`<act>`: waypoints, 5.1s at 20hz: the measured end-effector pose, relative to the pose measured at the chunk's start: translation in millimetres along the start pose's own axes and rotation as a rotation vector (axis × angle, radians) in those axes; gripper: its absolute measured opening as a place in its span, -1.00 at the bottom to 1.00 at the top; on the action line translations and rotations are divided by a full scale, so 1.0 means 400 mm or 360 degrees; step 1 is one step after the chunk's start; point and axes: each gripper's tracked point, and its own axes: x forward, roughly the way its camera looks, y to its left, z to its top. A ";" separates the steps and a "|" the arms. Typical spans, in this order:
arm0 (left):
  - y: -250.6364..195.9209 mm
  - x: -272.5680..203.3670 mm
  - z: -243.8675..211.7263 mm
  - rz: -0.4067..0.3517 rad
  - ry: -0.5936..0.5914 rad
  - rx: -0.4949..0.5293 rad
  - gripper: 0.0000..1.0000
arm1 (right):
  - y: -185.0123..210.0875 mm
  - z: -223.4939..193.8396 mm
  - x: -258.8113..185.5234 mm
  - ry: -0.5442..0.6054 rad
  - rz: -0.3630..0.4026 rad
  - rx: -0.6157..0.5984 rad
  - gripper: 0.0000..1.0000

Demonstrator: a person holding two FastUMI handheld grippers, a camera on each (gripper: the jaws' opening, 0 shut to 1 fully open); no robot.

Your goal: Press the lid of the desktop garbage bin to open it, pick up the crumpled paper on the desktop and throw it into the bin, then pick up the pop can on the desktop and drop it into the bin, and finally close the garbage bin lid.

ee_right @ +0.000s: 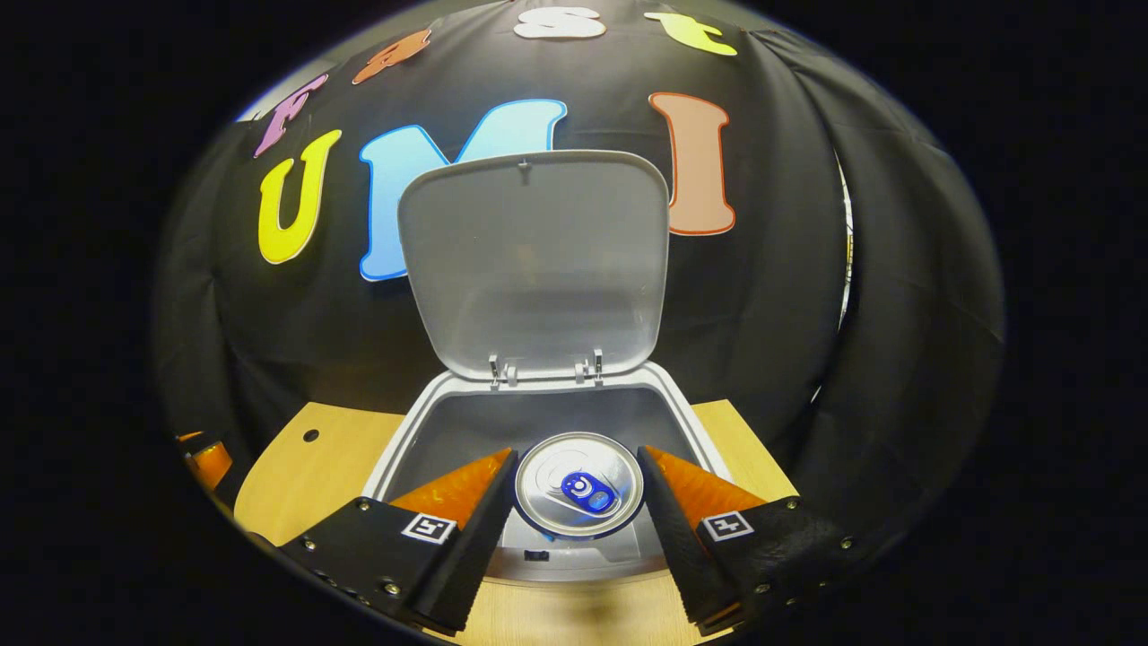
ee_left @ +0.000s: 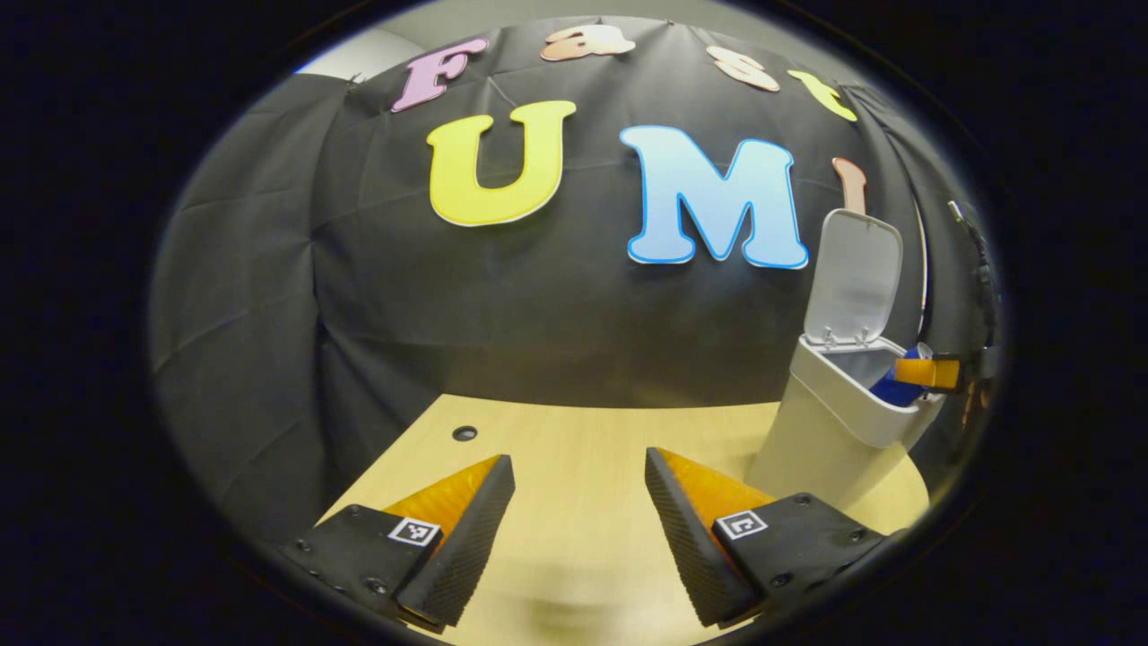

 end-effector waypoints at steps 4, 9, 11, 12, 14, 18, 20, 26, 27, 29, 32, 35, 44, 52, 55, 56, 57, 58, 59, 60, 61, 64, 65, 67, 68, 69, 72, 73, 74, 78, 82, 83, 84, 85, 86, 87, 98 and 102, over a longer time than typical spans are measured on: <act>0.003 0.000 -0.004 0.0004 0.0007 -0.0011 0.92 | -0.001 -0.020 0.005 0.0027 -0.0007 -0.0004 0.69; 0.009 -0.002 -0.011 0.0009 0.0014 -0.0012 0.92 | 0.010 -0.031 0.009 0.0030 -0.0010 -0.0088 0.68; 0.010 -0.003 -0.013 0.0010 0.0019 -0.0015 0.92 | 0.014 -0.035 0.012 0.0033 -0.0001 -0.0111 0.68; 0.011 -0.004 -0.015 0.0012 0.0022 -0.0014 0.92 | 0.022 -0.038 0.013 0.0031 0.0007 -0.0106 0.69; 0.012 -0.004 -0.020 0.0012 0.0027 -0.0020 0.93 | 0.028 -0.034 0.010 0.0023 0.0005 -0.0108 0.69; 0.011 -0.003 -0.029 0.0010 0.0038 -0.0037 0.92 | 0.029 -0.034 0.009 0.0010 0.0006 -0.0106 0.69; 0.012 -0.005 -0.031 0.0007 0.0040 -0.0037 0.92 | 0.029 -0.034 0.009 0.0008 0.0005 -0.0106 0.70; 0.007 -0.007 -0.039 -0.0003 0.0052 -0.0033 0.92 | 0.030 -0.031 0.006 -0.0008 0.0004 -0.0106 0.70; 0.007 -0.007 -0.041 -0.0004 0.0054 -0.0031 0.99 | 0.030 -0.030 0.007 -0.0013 0.0004 -0.0106 0.70; 0.008 -0.006 -0.043 -0.0002 0.0061 -0.0027 0.99 | 0.031 -0.029 0.006 -0.0020 0.0004 -0.0105 0.71; 0.006 -0.004 -0.045 -0.0006 0.0063 -0.0033 0.92 | 0.034 -0.027 0.008 -0.0041 0.0015 -0.0104 0.71; 0.003 -0.002 -0.046 -0.0007 0.0064 -0.0027 0.99 | 0.035 -0.025 0.009 -0.0061 0.0016 -0.0102 0.71; 0.000 0.001 -0.042 -0.0012 0.0058 -0.0019 0.92 | 0.038 -0.024 0.010 -0.0074 0.0023 -0.0099 0.76; 0.004 -0.008 -0.039 -0.0013 0.0047 -0.0019 0.92 | 0.052 0.001 -0.019 -0.0081 0.0033 -0.0052 0.96; 0.006 -0.010 -0.038 -0.0008 0.0047 -0.0034 0.92 | 0.043 0.046 -0.035 -0.0146 0.0017 -0.0037 0.96; 0.008 -0.012 -0.039 -0.0007 0.0046 -0.0040 0.99 | 0.040 0.065 -0.043 -0.0176 0.0011 -0.0033 0.96; 0.009 -0.012 -0.038 -0.0006 0.0045 -0.0042 0.86 | 0.037 0.088 -0.046 -0.0207 0.0006 -0.0032 0.96; 0.010 -0.013 -0.039 -0.0006 0.0046 -0.0043 0.97 | 0.035 0.110 -0.054 -0.0240 0.0001 -0.0035 0.96; 0.010 -0.014 -0.041 -0.0007 0.0047 -0.0046 0.86 | 0.033 0.134 -0.061 -0.0273 0.0000 -0.0035 0.96; 0.010 -0.014 -0.041 -0.0007 0.0048 -0.0051 0.89 | 0.036 0.159 -0.068 -0.0308 0.0002 -0.0031 0.96; 0.011 -0.015 -0.041 -0.0007 0.0048 -0.0057 0.92 | 0.038 0.186 -0.075 -0.0343 0.0005 -0.0028 0.96; 0.014 -0.016 -0.045 -0.0002 0.0054 -0.0061 0.94 | 0.046 0.262 -0.101 -0.0450 0.0021 -0.0039 0.96; 0.015 -0.018 -0.046 -0.0002 0.0057 -0.0059 0.97 | 0.049 0.289 -0.110 -0.0488 0.0023 -0.0049 0.96; 0.016 -0.018 -0.045 -0.0001 0.0055 -0.0060 0.92 | 0.057 0.343 -0.131 -0.0567 0.0031 -0.0056 0.95; 0.020 -0.019 -0.047 0.0001 0.0057 -0.0060 0.92 | 0.059 0.367 -0.142 -0.0604 0.0035 -0.0050 0.95; 0.020 -0.018 -0.048 0.0002 0.0059 -0.0060 0.92 | 0.066 0.392 -0.150 -0.0640 0.0041 -0.0043 0.96; 0.022 -0.019 -0.053 0.0003 0.0066 -0.0061 0.92 | 0.066 0.456 -0.172 -0.0757 0.0042 -0.0037 0.95; 0.024 -0.019 -0.053 0.0009 0.0067 -0.0059 0.99 | 0.069 0.476 -0.176 -0.0794 0.0039 -0.0042 0.94; 0.028 -0.017 -0.054 0.0011 0.0071 -0.0058 0.93 | 0.071 0.492 -0.179 -0.0825 0.0037 -0.0047 0.94; 0.041 -0.016 -0.065 0.0025 0.0086 -0.0063 0.87 | 0.076 0.541 -0.167 -0.0892 0.0030 -0.0060 0.94; 0.056 -0.013 -0.071 0.0043 0.0099 -0.0062 0.99 | 0.079 0.572 -0.125 -0.0904 0.0034 -0.0028 1.00; 0.059 -0.014 -0.073 0.0048 0.0102 -0.0063 0.93 | 0.078 0.578 -0.109 -0.0905 0.0030 -0.0025 0.94; 0.061 -0.014 -0.076 0.0052 0.0106 -0.0064 0.93 | 0.075 0.578 -0.092 -0.0898 0.0022 -0.0023 0.94; 0.064 -0.014 -0.077 0.0057 0.0109 -0.0065 0.93 | 0.074 0.581 -0.074 -0.0898 0.0016 -0.0019 0.94; 0.069 -0.014 -0.079 0.0063 0.0112 -0.0068 0.93 | 0.071 0.587 -0.058 -0.0905 0.0004 -0.0015 0.94; 0.072 -0.014 -0.082 0.0069 0.0116 -0.0072 0.93 | 0.067 0.591 -0.040 -0.0911 -0.0011 -0.0013 0.94; 0.105 -0.009 -0.111 0.0116 0.0153 -0.0090 0.93 | 0.052 0.582 0.063 -0.0876 -0.0085 -0.0019 0.95; 0.088 -0.001 -0.112 0.0095 0.0154 -0.0106 0.93 | 0.057 0.573 0.050 -0.0845 -0.0048 -0.0016 0.96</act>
